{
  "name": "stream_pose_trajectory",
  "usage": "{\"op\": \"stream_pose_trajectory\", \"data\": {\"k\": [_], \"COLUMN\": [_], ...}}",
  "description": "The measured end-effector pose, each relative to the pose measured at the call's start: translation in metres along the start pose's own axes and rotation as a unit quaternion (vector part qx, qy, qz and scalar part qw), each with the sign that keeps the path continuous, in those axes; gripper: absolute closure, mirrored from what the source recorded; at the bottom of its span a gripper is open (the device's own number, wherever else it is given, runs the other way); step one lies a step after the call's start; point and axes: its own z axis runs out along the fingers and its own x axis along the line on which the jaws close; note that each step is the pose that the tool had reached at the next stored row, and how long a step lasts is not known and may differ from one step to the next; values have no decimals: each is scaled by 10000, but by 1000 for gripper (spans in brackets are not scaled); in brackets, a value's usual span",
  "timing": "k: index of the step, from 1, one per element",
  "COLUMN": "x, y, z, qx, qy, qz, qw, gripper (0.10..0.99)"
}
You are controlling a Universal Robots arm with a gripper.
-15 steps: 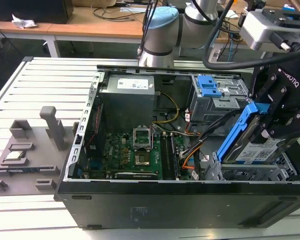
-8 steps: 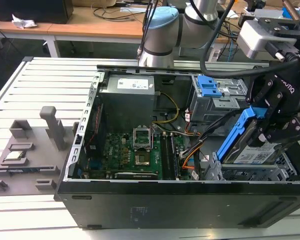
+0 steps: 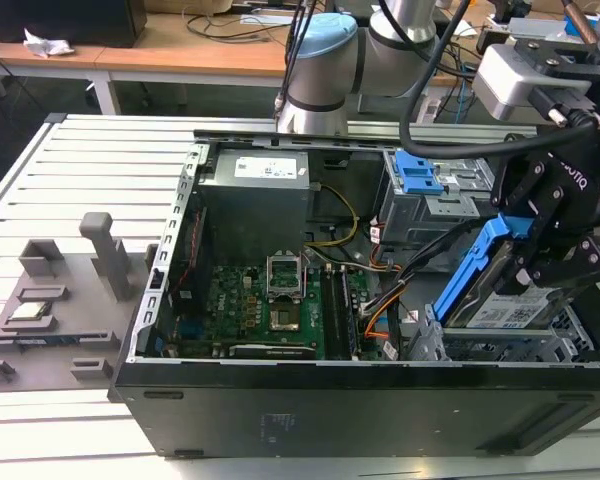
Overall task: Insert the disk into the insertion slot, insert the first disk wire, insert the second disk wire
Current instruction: 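Insert the disk into the insertion slot, then insert the first disk wire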
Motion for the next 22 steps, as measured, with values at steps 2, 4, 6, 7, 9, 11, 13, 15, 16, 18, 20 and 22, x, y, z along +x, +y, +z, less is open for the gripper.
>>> {"op": "stream_pose_trajectory", "data": {"k": [2,4,6,7,9,11,13,15,16,18,20,22], "x": [0,0,0,0,0,0,0,0,0,0,0,-23], "y": [0,0,0,1,0,0,0,0,0,0,-33,-284], "z": [0,1,1,1,2,2,3,4,4,5,8,13], "qx": [-1,-1,-1,-1,-1,-1,-1,-1,-1,-1,-2,-20], "qy": [1,0,1,1,1,1,1,1,1,1,-1,11], "qz": [1,1,1,1,1,1,1,1,1,1,1,2], "qw": [10000,10000,10000,10000,10000,10000,10000,10000,10000,10000,10000,10000], "gripper": [714,647,647,663,792,855,980,980,980,980,980,980]}}
